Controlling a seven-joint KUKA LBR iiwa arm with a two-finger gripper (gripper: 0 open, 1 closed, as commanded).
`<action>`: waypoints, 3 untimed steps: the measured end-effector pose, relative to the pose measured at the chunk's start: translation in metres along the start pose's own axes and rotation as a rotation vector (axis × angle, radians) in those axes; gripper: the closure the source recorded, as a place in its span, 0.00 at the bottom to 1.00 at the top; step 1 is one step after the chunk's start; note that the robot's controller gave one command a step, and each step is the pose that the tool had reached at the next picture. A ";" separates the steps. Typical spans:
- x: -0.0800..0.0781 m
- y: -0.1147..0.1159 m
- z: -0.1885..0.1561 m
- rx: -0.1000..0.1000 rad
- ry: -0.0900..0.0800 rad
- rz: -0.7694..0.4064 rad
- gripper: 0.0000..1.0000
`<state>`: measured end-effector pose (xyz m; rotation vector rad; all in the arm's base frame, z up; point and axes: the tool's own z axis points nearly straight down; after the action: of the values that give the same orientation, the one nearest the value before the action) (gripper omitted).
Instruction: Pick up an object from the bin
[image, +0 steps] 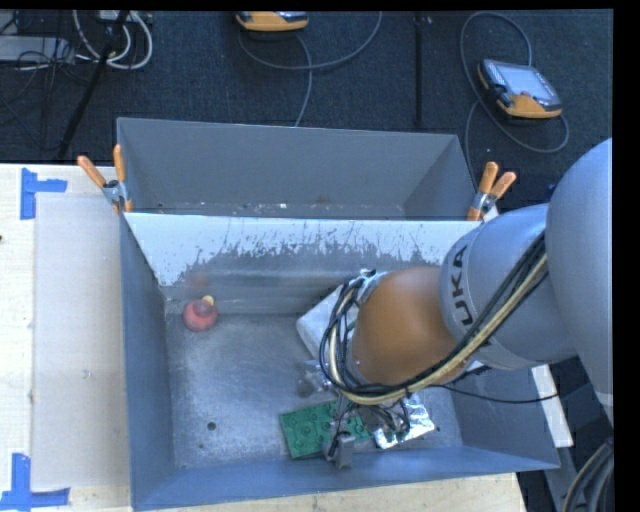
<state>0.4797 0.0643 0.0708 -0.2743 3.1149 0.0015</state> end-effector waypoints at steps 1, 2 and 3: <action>-0.002 -0.001 0.000 0.000 0.008 0.005 0.00; -0.002 -0.001 -0.002 -0.001 0.012 0.007 1.00; -0.003 0.000 -0.048 0.000 0.012 0.012 1.00</action>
Offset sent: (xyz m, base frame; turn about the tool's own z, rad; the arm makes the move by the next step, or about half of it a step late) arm 0.0000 0.0000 0.0000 0.0000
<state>0.4820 0.0647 0.1184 -0.2565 3.1285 0.0005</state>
